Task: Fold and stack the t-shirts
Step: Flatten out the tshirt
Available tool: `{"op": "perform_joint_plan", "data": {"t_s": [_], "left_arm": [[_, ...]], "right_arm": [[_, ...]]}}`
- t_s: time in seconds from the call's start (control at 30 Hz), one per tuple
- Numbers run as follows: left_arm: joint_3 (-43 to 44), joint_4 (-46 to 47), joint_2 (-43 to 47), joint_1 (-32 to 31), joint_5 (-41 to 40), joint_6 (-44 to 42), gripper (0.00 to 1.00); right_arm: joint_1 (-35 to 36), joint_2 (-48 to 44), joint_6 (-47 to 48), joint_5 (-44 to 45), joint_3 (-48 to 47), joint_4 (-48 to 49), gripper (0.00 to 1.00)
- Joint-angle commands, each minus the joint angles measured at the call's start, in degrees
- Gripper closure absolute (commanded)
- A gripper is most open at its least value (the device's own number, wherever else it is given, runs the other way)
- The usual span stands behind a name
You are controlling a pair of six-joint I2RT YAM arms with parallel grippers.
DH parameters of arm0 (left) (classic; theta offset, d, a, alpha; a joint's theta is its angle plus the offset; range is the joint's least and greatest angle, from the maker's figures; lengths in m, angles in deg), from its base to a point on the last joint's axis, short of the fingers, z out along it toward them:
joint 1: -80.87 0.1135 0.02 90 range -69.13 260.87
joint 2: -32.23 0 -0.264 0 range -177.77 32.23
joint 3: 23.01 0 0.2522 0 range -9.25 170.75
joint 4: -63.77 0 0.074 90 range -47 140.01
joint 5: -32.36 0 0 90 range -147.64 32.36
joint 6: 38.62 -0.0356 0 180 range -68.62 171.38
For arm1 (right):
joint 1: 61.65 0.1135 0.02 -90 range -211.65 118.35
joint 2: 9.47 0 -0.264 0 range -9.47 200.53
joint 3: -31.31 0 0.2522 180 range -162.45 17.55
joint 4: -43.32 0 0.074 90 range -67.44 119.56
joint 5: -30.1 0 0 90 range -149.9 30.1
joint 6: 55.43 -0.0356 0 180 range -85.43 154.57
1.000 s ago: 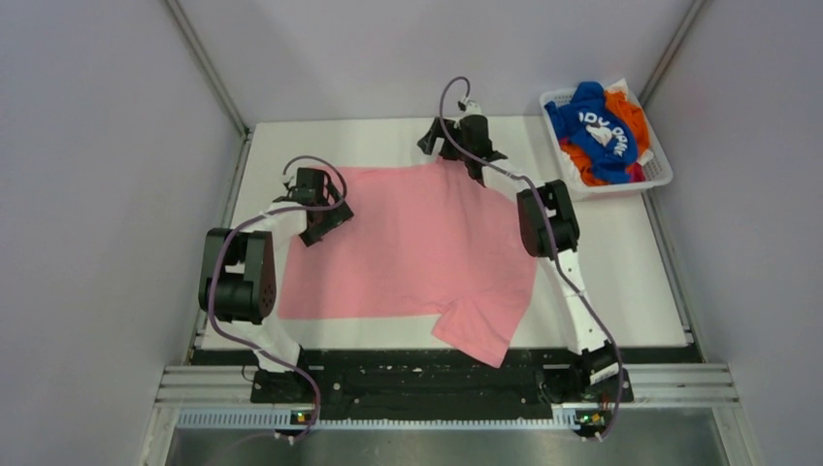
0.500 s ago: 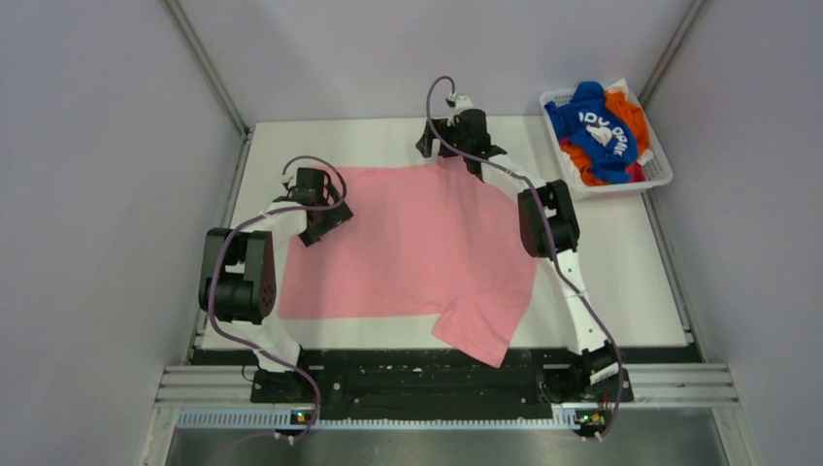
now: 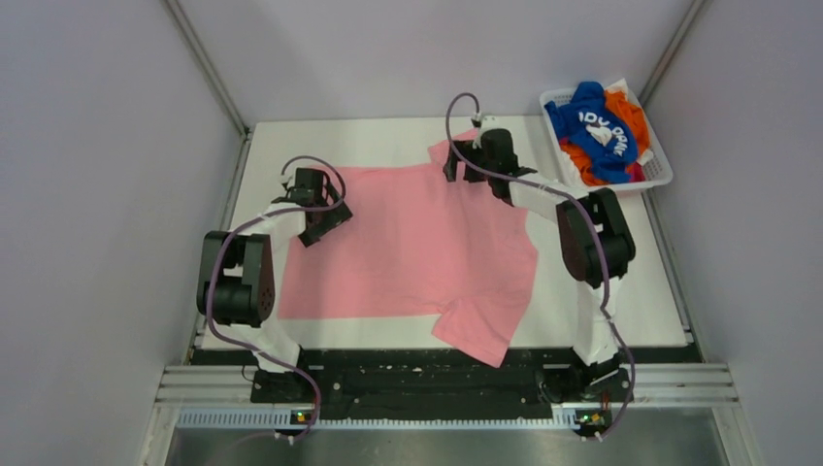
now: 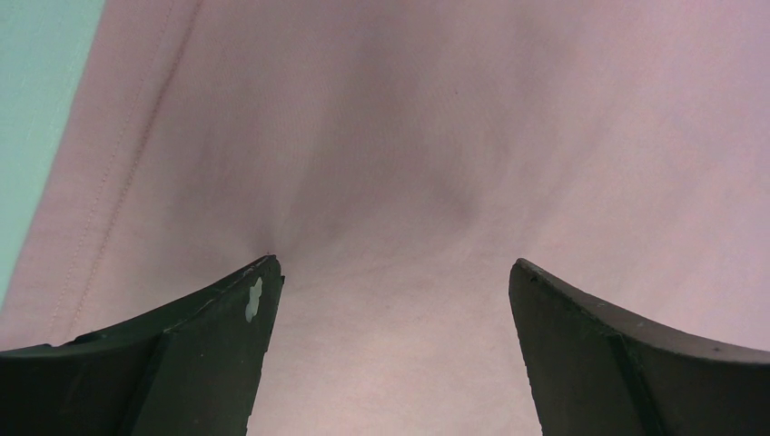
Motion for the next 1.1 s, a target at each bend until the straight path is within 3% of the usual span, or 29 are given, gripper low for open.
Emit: {"op": "perform_joint_plan", "data": {"t_s": [0.0,0.17,0.33,0.47,0.67,0.87,1.07], "left_arm": [[2.1,-0.8,3.8,0.0,-0.3,0.3,0.01],[6.3,-3.6,2.1,0.0,-4.5,0.0,0.01],[14.7,-9.8,-6.6,0.2,-8.2,1.8,0.01],[21.6,-13.4,-14.3,0.6,-6.7,3.5,0.01],[30.5,-15.8,-22.8,0.6,-3.9,3.7,0.01],[45.6,-23.2,-33.0,0.9,-3.2,4.0,0.01],[54.5,-22.7,-38.4,1.1,0.1,2.1,0.01]], "right_arm": [[0.4,-12.2,-4.0,8.6,13.3,-1.4,0.01],[0.3,-15.3,-5.0,11.8,18.8,-7.5,0.01],[-1.0,-13.0,-6.2,14.0,18.8,-11.2,0.01],[-1.7,-10.1,-6.4,17.8,17.1,-14.0,0.01],[-5.0,-5.4,-8.6,14.1,14.6,-14.9,0.01],[-7.9,-1.0,-9.2,12.3,9.8,-15.0,0.01],[-9.6,3.1,-9.3,11.3,3.1,-15.2,0.01]]}}
